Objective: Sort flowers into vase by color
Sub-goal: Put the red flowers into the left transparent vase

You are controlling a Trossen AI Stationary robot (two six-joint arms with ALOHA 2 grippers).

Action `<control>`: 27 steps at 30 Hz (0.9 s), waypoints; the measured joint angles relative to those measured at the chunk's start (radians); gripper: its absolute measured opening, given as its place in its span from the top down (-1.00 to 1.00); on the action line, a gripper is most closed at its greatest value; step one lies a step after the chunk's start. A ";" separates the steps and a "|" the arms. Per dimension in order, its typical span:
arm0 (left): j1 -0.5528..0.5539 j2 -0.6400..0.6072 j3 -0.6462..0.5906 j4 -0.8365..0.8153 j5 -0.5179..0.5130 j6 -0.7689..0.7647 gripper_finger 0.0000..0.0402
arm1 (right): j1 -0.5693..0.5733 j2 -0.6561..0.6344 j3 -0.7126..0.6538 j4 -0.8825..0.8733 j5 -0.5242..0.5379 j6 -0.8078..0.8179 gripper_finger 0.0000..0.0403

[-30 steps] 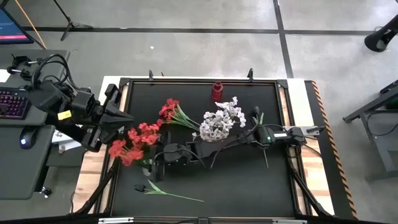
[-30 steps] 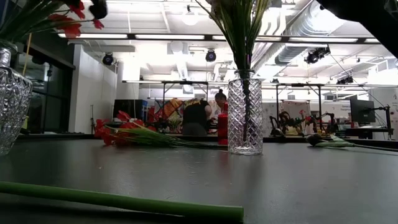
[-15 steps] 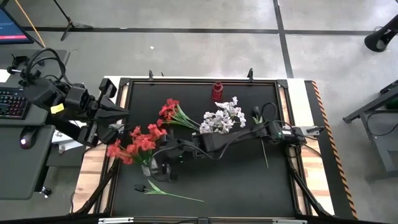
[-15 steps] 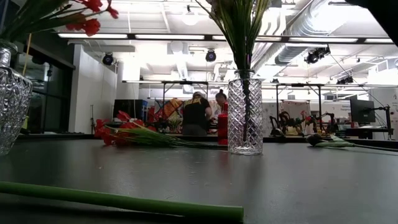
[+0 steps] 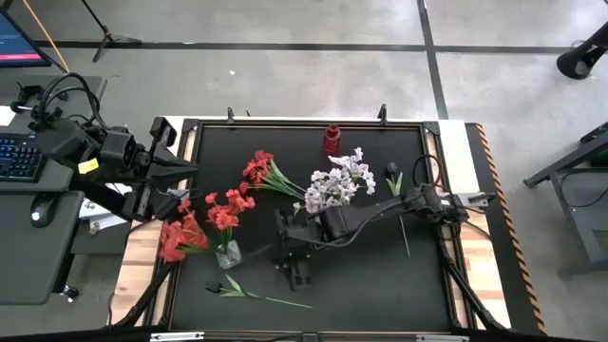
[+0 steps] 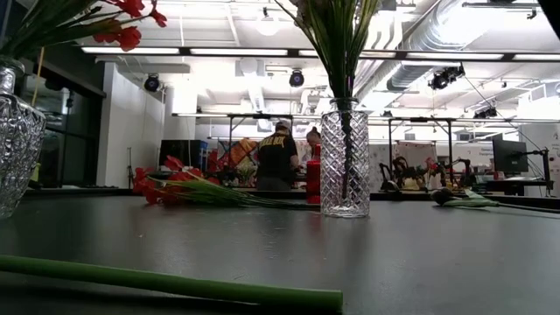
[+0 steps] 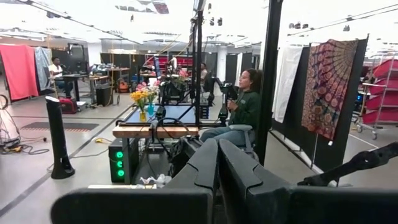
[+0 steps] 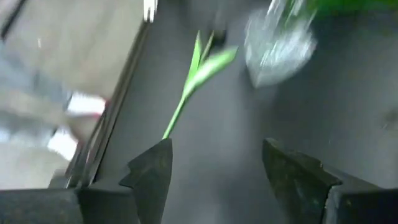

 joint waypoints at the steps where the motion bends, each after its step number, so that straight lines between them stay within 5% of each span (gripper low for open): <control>1: 0.000 0.000 0.000 0.000 0.000 0.000 1.00 | 0.010 0.000 0.000 -0.045 -0.011 0.008 -0.17; 15: 0.000 -0.002 0.000 -0.003 0.000 -0.042 1.00 | 0.208 0.002 -0.215 -0.310 -0.272 0.153 -0.17; 23: 0.000 -0.052 0.000 -0.119 0.046 -0.106 1.00 | 0.286 -0.206 -0.692 -0.117 -0.357 0.473 -0.17; 27: 0.000 -0.069 0.000 -0.170 0.044 -0.157 1.00 | 0.283 -0.451 -0.983 0.076 -0.259 0.781 -0.17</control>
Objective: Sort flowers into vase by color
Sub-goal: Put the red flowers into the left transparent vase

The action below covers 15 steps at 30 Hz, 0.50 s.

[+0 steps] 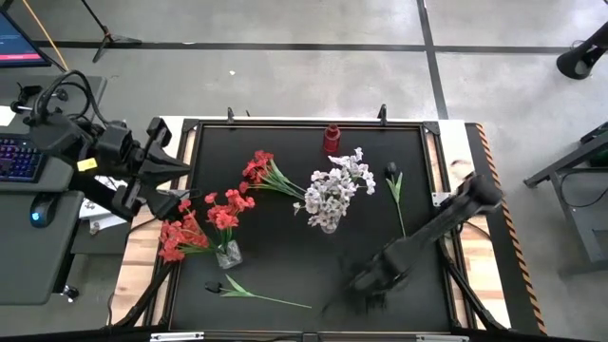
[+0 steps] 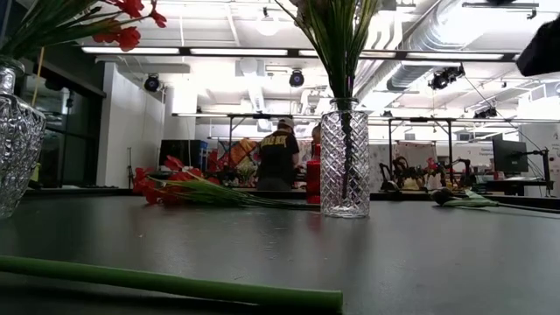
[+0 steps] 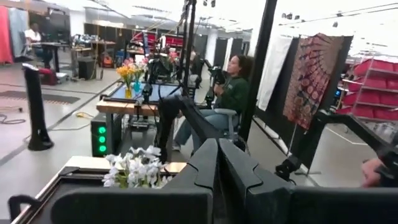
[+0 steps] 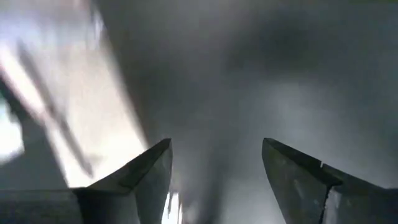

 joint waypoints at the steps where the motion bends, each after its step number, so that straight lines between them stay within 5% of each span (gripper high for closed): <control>1: 0.000 -0.003 0.000 -0.003 -0.010 -0.001 1.00 | -0.006 -0.068 -0.069 0.036 0.059 0.076 -0.17; 5: 0.000 -0.004 0.000 -0.002 -0.085 0.011 1.00 | -0.055 -0.321 -0.310 0.137 0.316 0.304 -0.17; 9: 0.002 0.010 0.000 0.009 -0.192 0.047 1.00 | -0.162 -0.536 -0.497 0.183 0.521 0.348 -0.17; 15: 0.002 0.063 0.000 0.051 -0.433 0.101 1.00 | -0.440 -0.775 -0.743 0.396 0.514 0.085 -0.17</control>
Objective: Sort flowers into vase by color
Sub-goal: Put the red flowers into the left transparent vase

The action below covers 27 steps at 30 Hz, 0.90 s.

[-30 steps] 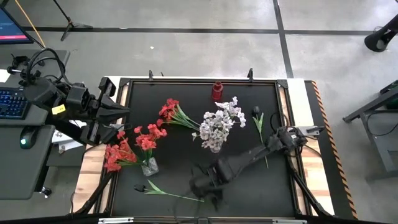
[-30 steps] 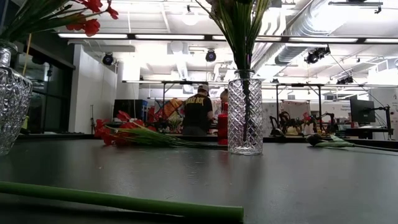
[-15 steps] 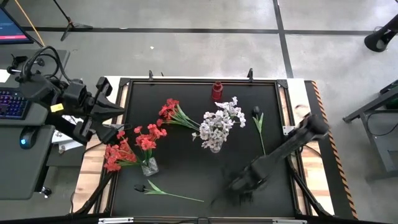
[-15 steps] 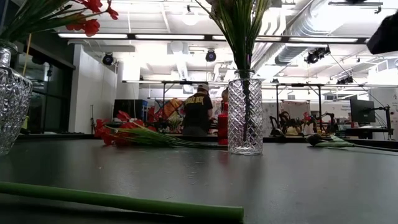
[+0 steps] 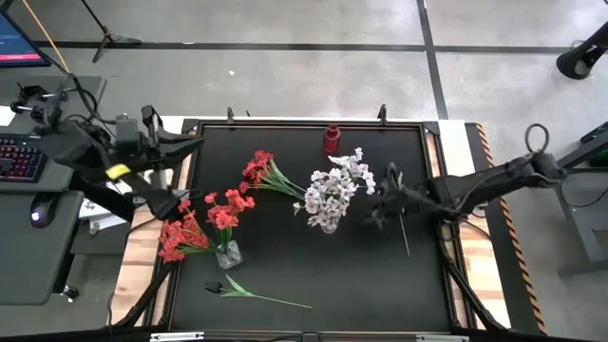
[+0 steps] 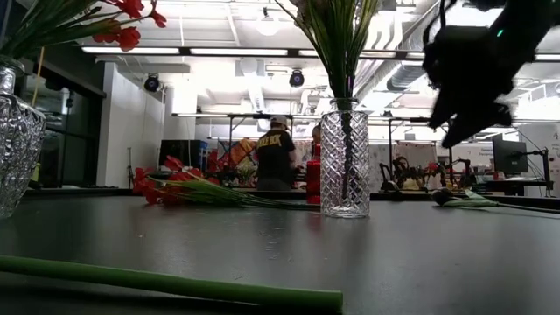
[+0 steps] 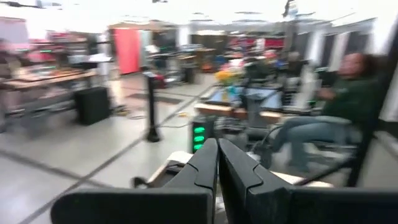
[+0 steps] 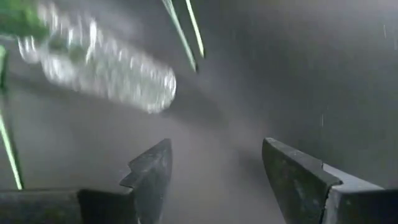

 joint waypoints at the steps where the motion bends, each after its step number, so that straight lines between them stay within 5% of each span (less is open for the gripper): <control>1: 0.000 0.010 0.000 0.006 -0.036 -0.001 1.00 | -0.050 -0.025 -0.036 0.063 -0.025 -0.051 -0.17; 6: 0.000 0.056 0.000 0.031 -0.172 -0.043 1.00 | -0.275 -0.060 -0.166 0.372 -0.181 -0.262 -0.17; 12: 0.004 0.105 0.000 0.088 -0.286 -0.050 1.00 | -0.433 0.040 -0.200 0.601 -0.325 -0.461 -0.17; 19: 0.061 0.127 0.000 0.128 -0.303 -0.051 1.00 | -0.493 0.258 -0.200 0.850 -0.342 -0.638 -0.17; 27: 0.099 0.127 0.000 0.129 -0.302 -0.046 1.00 | -0.517 0.511 -0.177 1.158 -0.349 -0.660 -0.17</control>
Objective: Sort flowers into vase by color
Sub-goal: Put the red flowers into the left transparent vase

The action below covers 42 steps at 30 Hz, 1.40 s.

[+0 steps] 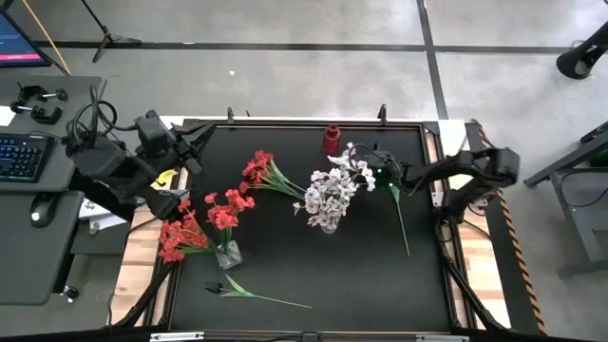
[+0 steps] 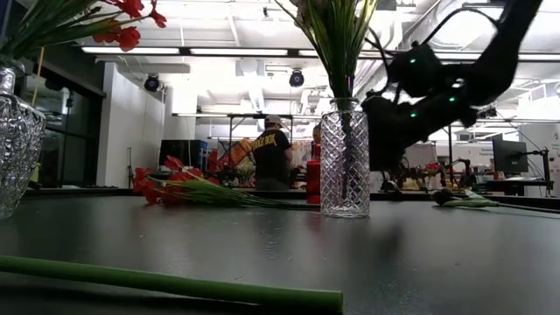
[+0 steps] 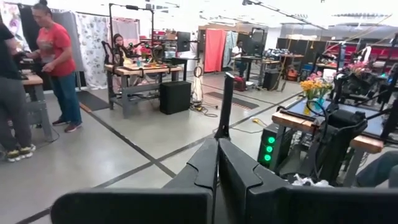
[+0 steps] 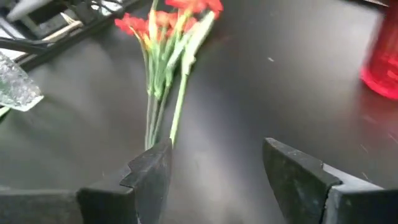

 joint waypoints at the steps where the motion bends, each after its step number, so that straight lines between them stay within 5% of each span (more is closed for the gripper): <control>1: 0.001 0.000 0.000 0.000 0.000 0.011 1.00 | 0.001 0.029 0.016 0.025 -0.017 -0.011 -0.17; 14: 0.019 -0.005 0.000 0.005 0.000 0.065 1.00 | 0.010 0.339 0.342 0.030 -0.115 -0.109 -0.17; 21: 0.019 -0.005 0.000 0.004 0.000 0.108 1.00 | 0.010 0.382 0.483 -0.164 -0.133 -0.213 -0.17; 36: 0.019 -0.008 0.000 0.003 0.001 0.109 1.00 | 0.042 0.442 0.519 -0.245 -0.162 -0.426 -0.17; 42: 0.019 -0.008 0.000 0.007 0.001 0.102 1.00 | 0.092 0.484 0.519 -0.204 -0.052 -0.481 -0.17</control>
